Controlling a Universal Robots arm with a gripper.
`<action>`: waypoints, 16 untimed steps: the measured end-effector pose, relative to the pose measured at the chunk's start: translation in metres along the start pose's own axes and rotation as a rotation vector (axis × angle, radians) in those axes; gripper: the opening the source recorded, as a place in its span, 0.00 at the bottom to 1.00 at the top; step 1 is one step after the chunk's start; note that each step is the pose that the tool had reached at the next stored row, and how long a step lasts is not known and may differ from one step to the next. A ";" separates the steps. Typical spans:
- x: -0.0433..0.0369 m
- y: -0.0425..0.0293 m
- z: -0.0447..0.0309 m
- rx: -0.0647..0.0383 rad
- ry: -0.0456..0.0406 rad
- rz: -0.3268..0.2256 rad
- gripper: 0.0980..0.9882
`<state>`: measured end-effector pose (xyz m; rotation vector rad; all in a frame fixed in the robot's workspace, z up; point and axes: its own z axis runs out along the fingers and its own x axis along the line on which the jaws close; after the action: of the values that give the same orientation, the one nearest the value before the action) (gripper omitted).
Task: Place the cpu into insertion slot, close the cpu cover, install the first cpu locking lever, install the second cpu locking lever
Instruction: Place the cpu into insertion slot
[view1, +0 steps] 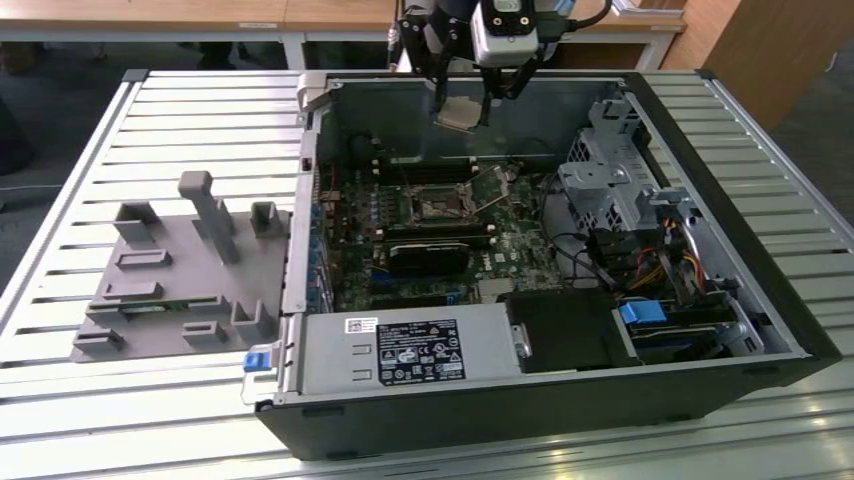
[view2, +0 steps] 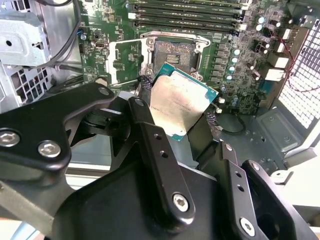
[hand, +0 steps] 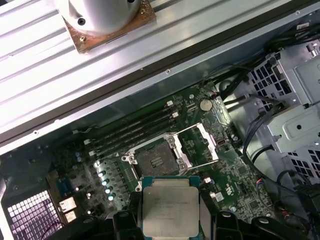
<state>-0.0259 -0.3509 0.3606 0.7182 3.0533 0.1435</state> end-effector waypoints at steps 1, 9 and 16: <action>0.0000 0.0000 0.0000 0.000 -0.0002 0.003 0.50; 0.0000 0.0000 0.0000 -0.001 -0.0024 0.027 0.50; 0.0000 0.0000 0.0000 -0.001 -0.0043 0.049 0.50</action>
<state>-0.0259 -0.3509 0.3606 0.7918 3.0328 0.1434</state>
